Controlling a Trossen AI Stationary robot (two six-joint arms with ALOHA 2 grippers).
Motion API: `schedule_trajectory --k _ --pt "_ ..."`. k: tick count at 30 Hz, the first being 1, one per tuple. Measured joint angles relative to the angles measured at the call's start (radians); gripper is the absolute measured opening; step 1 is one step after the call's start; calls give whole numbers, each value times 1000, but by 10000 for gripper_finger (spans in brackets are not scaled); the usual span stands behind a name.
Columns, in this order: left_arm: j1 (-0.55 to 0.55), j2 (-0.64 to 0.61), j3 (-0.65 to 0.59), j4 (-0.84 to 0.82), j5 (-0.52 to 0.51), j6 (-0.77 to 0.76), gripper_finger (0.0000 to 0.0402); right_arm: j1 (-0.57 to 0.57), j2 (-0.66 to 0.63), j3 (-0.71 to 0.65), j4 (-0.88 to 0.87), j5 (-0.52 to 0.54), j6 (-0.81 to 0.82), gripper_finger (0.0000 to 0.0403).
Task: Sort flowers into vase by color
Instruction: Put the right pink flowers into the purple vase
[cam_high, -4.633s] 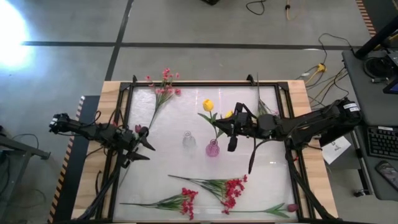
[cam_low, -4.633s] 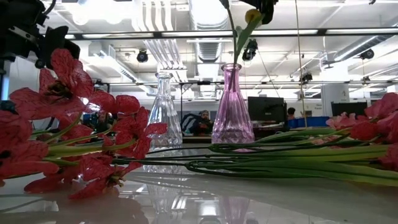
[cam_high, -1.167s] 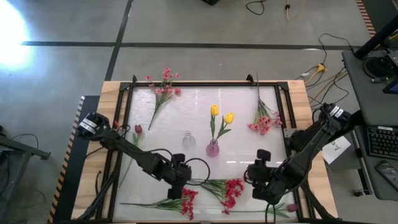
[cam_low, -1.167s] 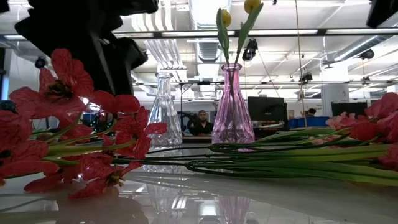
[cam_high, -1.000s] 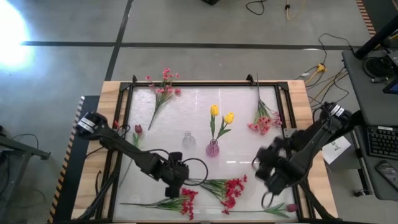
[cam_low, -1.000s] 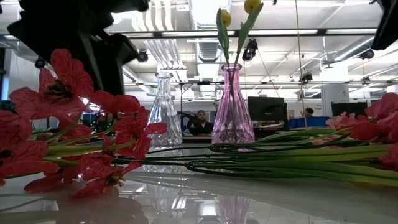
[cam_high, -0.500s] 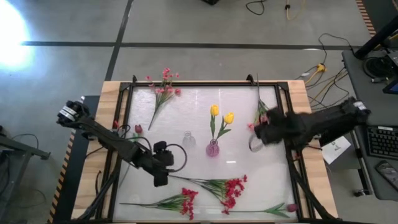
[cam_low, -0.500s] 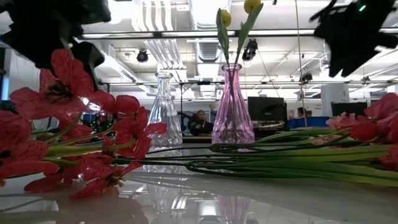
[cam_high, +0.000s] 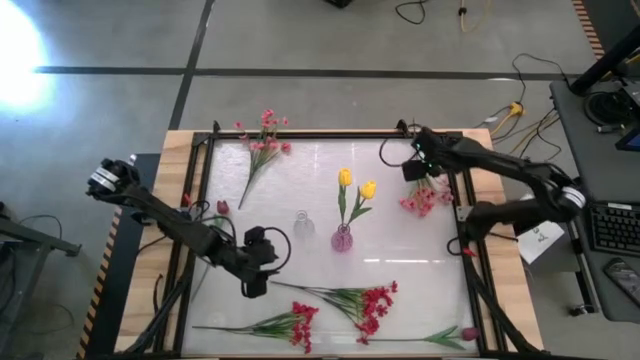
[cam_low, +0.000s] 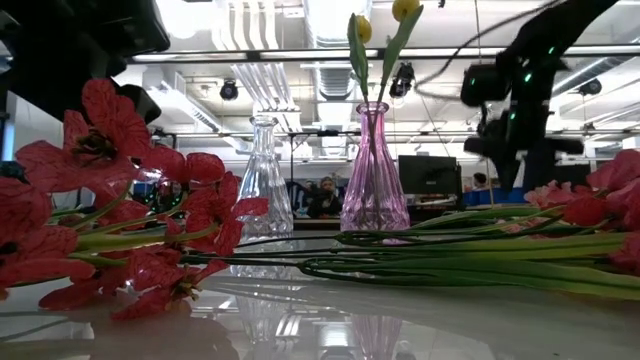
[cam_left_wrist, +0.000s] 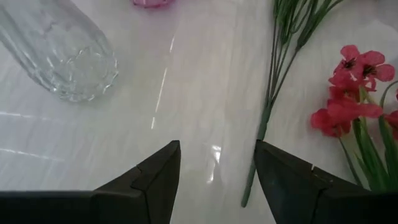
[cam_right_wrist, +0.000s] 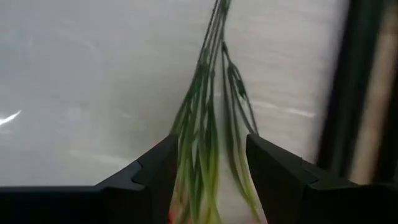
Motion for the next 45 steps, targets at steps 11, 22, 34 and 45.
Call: schedule_trajectory --k 11,22,34,45 --pt "0 46 6 29 0 1 194 -127 256 0 206 -50 -95 274" --pt "3 -15 6 36 0 28 194 -118 302 29 236 -21 -100 147" --pt "-2 -111 6 17 27 22 194 40 69 29 196 33 -154 15" --pt "1 -166 6 18 -36 33 194 421 -369 36 203 308 -285 13"
